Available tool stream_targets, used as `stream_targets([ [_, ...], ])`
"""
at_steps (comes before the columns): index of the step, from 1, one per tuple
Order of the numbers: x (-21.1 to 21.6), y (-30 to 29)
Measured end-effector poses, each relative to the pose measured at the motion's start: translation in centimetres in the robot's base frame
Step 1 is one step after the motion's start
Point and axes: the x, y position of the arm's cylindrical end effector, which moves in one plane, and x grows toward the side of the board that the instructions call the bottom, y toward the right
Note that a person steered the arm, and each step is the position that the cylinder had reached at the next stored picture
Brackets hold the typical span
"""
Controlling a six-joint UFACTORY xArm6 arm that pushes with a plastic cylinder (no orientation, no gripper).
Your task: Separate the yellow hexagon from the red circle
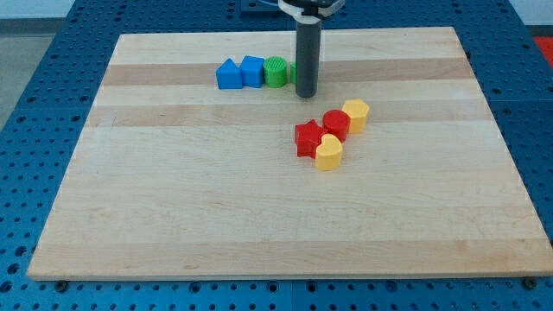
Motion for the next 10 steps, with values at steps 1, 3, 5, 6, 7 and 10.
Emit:
stream_targets([
  [1,0.0,0.0],
  [3,2.9,-0.3],
  [5,3.2,-2.5],
  [6,3.2,-2.5],
  [7,3.2,-2.5],
  [10,3.1,-1.6],
])
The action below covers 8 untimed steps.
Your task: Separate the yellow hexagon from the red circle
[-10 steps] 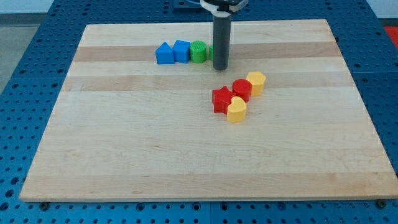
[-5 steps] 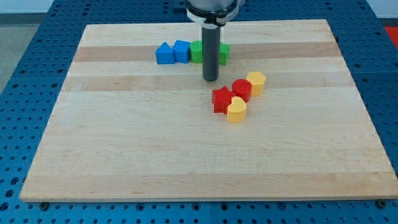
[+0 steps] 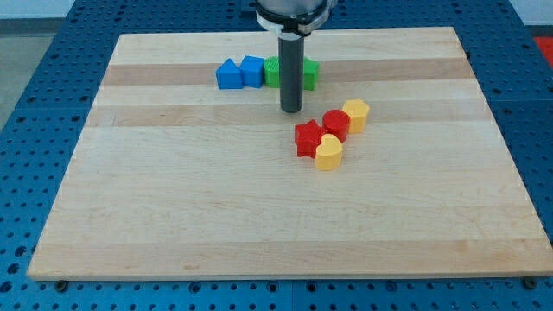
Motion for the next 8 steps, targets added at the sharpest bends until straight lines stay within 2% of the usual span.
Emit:
stream_targets([
  [3,0.6,5.5],
  [5,-1.0,7.1],
  [8,3.4,9.3],
])
